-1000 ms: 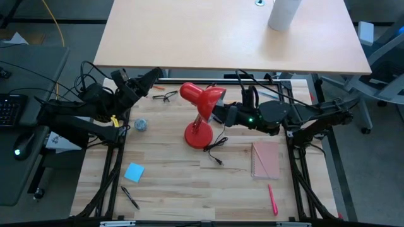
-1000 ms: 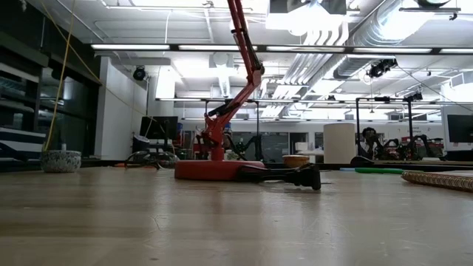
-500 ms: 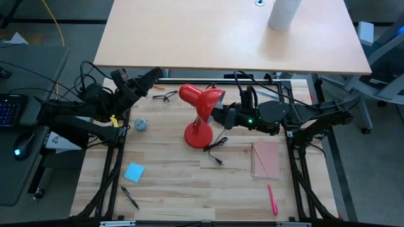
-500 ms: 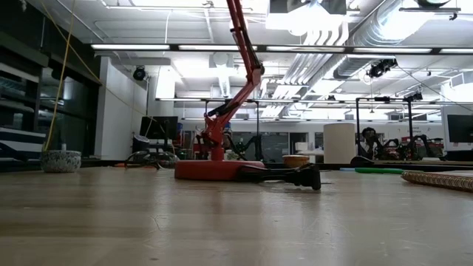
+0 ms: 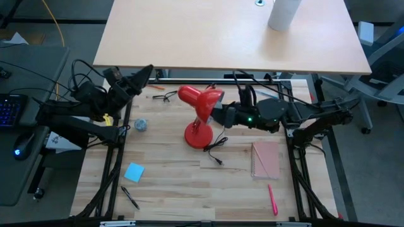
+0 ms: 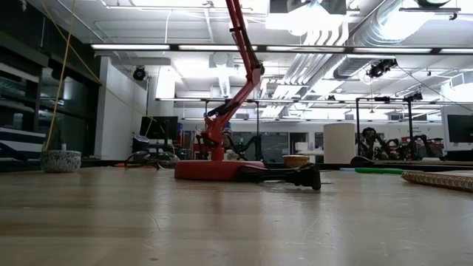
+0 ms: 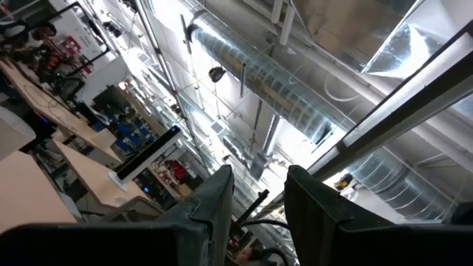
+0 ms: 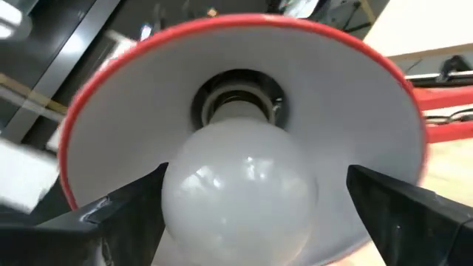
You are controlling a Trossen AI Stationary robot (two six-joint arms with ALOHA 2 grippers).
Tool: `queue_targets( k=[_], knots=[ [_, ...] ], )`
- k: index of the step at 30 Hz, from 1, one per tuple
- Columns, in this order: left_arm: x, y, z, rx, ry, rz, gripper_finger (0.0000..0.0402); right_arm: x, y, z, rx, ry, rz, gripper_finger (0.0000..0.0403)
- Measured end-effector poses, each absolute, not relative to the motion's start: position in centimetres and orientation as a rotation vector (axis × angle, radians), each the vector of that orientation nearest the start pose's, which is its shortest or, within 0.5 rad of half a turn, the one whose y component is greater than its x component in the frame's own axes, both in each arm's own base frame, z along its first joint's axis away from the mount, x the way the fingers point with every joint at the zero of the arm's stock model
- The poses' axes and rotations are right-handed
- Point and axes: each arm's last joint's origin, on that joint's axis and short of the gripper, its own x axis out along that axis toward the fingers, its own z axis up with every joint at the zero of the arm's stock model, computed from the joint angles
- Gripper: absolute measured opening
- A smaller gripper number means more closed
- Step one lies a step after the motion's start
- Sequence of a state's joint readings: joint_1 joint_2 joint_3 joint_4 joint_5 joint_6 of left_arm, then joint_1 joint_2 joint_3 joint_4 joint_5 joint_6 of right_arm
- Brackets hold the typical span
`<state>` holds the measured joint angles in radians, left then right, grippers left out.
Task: Screw lightbulb
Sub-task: Insert the lightbulb into the lamp
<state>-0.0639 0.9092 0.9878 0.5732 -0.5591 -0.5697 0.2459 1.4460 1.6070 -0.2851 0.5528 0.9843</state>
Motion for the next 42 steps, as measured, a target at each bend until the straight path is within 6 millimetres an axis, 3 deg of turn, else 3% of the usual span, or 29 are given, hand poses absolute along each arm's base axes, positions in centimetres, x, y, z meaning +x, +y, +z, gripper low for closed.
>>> queue_targets(
  k=[16, 22, 35, 39, 42],
  knots=[
    [17.1, 0.5, 44.7, -0.746, -0.756, 0.302, 0.0106, 27.5, 5.3, 47.1, 0.881, -0.087, -0.364, 0.0390],
    [17.1, 0.5, 44.6, -0.743, -0.757, 0.318, 0.0106, 27.0, 5.4, 46.8, 0.845, -0.030, -0.371, 0.0390],
    [17.1, 0.6, 44.6, -0.733, -0.758, 0.352, 0.0106, 23.2, 6.4, 48.0, 0.786, -0.041, -0.415, 0.0390],
    [17.2, 0.6, 44.5, -0.720, -0.742, 0.362, 0.0106, 23.2, 7.9, 47.8, 0.636, 0.014, -0.359, 0.0390],
    [17.3, 0.6, 44.2, -0.698, -0.709, 0.381, 0.0106, 23.5, 9.5, 47.4, 0.335, 0.078, -0.299, 0.0390]
  ],
)
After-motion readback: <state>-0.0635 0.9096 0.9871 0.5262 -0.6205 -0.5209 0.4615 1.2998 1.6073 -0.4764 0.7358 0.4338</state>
